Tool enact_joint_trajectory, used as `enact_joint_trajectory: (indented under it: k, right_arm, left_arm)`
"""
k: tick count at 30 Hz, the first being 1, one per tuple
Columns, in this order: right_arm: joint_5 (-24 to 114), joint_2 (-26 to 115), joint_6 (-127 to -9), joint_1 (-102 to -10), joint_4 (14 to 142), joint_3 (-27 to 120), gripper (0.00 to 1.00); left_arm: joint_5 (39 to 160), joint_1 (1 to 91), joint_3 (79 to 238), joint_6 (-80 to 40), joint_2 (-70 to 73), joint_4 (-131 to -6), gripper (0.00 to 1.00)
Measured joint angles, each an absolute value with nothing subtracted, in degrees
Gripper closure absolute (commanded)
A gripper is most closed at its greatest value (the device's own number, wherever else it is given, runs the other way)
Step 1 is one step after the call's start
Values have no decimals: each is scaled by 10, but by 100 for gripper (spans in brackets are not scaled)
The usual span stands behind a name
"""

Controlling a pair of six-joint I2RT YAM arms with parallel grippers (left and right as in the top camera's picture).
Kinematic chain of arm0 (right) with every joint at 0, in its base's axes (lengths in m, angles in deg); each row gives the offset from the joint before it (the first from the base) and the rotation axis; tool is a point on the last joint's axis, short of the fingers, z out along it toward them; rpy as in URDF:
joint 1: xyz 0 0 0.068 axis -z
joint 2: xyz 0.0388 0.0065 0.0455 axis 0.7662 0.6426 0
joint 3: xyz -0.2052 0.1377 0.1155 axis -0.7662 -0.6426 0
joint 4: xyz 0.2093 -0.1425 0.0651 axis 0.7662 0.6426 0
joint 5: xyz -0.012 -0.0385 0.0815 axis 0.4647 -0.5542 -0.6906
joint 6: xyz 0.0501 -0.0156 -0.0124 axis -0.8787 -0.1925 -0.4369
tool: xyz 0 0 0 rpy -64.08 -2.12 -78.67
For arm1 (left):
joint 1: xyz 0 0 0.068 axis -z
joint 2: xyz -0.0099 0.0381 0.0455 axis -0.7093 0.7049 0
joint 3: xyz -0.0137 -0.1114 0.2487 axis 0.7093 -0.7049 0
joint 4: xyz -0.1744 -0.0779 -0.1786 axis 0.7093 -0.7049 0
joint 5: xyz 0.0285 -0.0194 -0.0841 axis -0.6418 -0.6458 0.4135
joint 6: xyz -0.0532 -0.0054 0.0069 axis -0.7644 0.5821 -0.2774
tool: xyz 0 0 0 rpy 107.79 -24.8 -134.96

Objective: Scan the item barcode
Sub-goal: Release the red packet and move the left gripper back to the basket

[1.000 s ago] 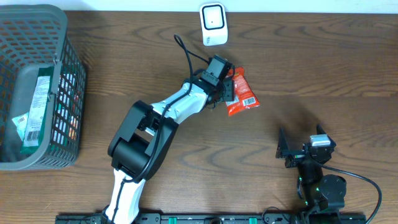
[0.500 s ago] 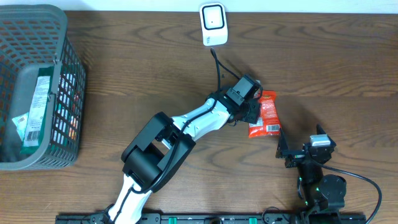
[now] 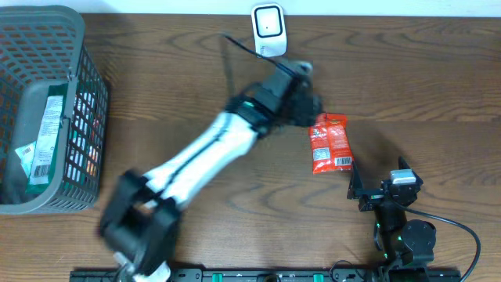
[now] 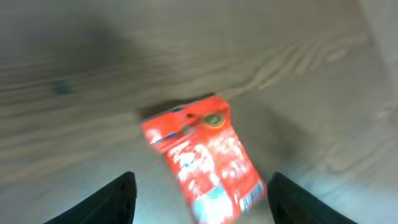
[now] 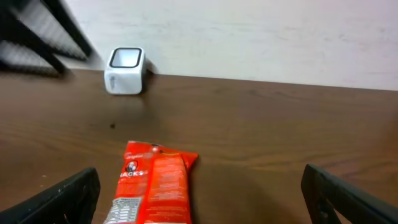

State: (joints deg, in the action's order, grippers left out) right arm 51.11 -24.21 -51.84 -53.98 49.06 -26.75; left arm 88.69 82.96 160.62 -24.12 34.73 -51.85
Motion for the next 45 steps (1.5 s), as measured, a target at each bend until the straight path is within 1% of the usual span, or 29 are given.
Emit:
enact_joint_trajectory:
  k: [3, 4, 6, 7, 8, 9, 10, 11, 12, 13, 14, 15, 17, 19, 21, 26, 31, 36, 39, 40, 42, 45]
  right_arm:
    - [511, -242, -518, -540, 491, -268, 1]
    - [511, -242, -518, -540, 491, -268, 1]
    - [511, -242, -518, -540, 491, -268, 1]
    - [511, -242, -519, -540, 491, -268, 1]
    - [511, -242, -518, -540, 491, -268, 1]
    - [511, -242, -518, -540, 491, -268, 1]
    - [511, -242, -518, -540, 491, -268, 1]
    - [511, -242, -518, -540, 491, -268, 1]
    - [511, -242, -518, -540, 491, -268, 1]
    - [511, -242, -518, -540, 491, -268, 1]
    - [511, -242, -518, -540, 491, -268, 1]
    - [511, -242, -518, -540, 491, -268, 1]
    - [511, -242, -518, -540, 491, -268, 1]
    - [511, -242, -518, -540, 491, -268, 1]
    - [511, -242, -518, -540, 491, -268, 1]
    - [511, -242, -518, -540, 491, -268, 1]
    - [511, -242, -518, -540, 491, -268, 1]
    - [511, -242, -518, -540, 491, -268, 1]
    - [511, -242, -518, -540, 491, -268, 1]
    - [511, -242, -518, -540, 491, -268, 1]
    - [511, -242, -518, -540, 491, -268, 1]
    - [511, -242, -518, -540, 491, -268, 1]
  left_arm:
    - [887, 745, 1606, -241, 255, -588, 31]
    - [887, 704, 1606, -241, 225, -607, 31]
    - [884, 616, 1606, -242, 170, -628, 31]
    - [883, 551, 1606, -242, 135, -634, 31]
    - [883, 521, 1606, -242, 120, -635, 31]
    - [884, 461, 1606, -241, 90, -638, 31]
    - [885, 436, 1606, -241, 78, -638, 31]
    - [882, 374, 1606, -241, 49, -637, 31]
    - [884, 338, 1606, -241, 34, -637, 30]
    - [879, 279, 1606, -241, 11, -637, 25]
    - [881, 255, 1606, -241, 3, -637, 23]
    - [880, 200, 1607, -240, -11, -642, 22]
    - [879, 146, 1608, -240, -13, -652, 20]
    - [879, 84, 1608, -239, 3, -671, 17]
    - [879, 45, 1608, -239, 36, -686, 14]
    - [881, 23, 1606, -202, 156, -717, 6]
    - [883, 23, 1605, -105, 251, -732, 5]
    - [883, 23, 1605, -31, 298, -746, 5]
    - [883, 23, 1605, -13, 326, -754, 4]
    - [883, 23, 1605, -5, 339, -758, 1]
    - [883, 25, 1605, -1, 354, -763, 0]
    - [882, 38, 1605, 18, 388, -770, 1]
